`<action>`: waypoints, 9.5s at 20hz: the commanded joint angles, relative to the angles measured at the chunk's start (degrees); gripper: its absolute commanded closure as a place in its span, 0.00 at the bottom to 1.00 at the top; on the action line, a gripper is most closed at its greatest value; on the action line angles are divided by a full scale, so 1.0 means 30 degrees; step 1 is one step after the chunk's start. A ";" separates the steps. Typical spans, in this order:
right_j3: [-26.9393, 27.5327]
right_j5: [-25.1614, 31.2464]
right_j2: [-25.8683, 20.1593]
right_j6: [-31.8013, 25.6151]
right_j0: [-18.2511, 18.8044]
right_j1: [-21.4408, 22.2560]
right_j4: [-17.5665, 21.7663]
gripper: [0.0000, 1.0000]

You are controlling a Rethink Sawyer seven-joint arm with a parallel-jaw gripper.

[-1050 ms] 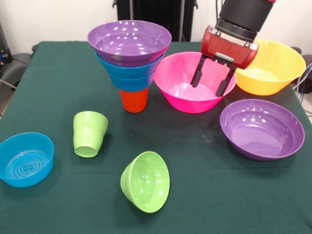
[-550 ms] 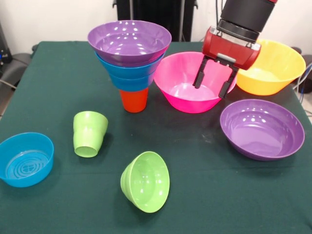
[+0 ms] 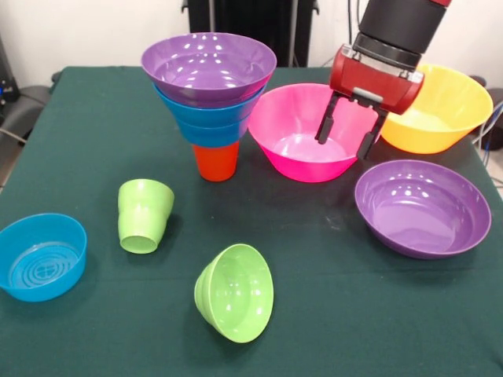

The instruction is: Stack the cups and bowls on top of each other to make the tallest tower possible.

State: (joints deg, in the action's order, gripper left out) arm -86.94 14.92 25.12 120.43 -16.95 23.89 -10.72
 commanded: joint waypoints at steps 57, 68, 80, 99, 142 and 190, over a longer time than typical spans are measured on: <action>-0.1432 0.1131 -0.2958 0.3485 -0.0398 -0.1480 -0.2555 0.00; -0.1433 0.1105 -0.2771 0.3961 -0.0887 -0.2033 -0.3100 0.00; -0.1738 0.0807 -0.3648 0.3579 -0.0493 -0.2792 -0.3530 0.00; -0.2197 0.1810 -0.3824 0.3803 -0.0407 -0.2986 -0.4515 1.00; -0.3502 0.4400 -0.4628 0.5098 -0.0070 -0.0641 -0.7815 1.00; 0.1546 1.8791 -0.1302 0.8661 0.0918 0.4875 -0.4824 1.00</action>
State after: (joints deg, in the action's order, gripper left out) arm -85.66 64.82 21.74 134.08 -14.53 39.74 -30.70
